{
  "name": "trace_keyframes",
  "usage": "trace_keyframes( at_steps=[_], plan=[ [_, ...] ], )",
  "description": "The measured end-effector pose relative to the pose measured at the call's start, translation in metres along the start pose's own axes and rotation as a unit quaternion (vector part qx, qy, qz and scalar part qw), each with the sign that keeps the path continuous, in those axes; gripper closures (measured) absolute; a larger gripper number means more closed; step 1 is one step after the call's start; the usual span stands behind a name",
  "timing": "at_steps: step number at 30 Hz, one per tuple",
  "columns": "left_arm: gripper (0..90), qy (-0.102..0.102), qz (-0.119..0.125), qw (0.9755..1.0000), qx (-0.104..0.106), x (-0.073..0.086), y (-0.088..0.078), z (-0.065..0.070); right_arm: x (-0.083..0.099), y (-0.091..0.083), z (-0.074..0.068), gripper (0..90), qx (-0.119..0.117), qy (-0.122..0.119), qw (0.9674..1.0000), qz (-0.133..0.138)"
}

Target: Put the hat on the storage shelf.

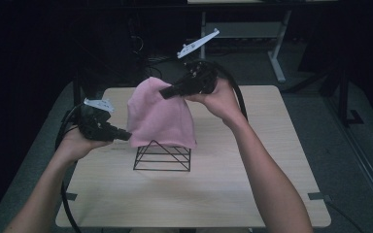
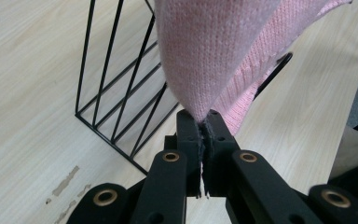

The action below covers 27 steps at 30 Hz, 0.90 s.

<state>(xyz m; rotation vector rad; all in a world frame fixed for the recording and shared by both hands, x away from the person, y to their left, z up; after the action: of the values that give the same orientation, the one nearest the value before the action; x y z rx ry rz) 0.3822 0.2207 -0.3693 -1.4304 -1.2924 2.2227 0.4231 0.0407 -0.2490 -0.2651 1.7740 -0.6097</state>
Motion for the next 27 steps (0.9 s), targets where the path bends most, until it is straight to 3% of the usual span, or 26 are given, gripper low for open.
trace_keyframes(
  at_steps=[3,10,27],
  plan=[
    [87.4,-0.004,-0.005,1.0,-0.007,0.006,0.005,-0.001,0.005,0.005,-0.002,78.5,-0.009,0.003,1.0,-0.003],
    [87.2,0.013,-0.036,0.9989,-0.028,0.018,0.015,0.0,0.016,0.019,-0.003,78.4,-0.02,0.001,0.9998,-0.007],
    [87.2,-0.008,-0.032,0.9986,-0.041,0.043,0.03,-0.009,0.041,0.041,-0.007,77.1,-0.054,-0.005,0.9984,-0.016]
  ],
)
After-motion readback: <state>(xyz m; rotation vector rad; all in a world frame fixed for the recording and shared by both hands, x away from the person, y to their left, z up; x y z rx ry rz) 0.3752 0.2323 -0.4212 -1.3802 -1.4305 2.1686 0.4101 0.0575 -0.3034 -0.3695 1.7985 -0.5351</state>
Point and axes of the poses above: each handheld gripper's, and its own axes: y roughly forward along the jaws, x roughly out of its underside, z roughly to its right, the point moved 9 cm from there along y, roughly forward along the jaws
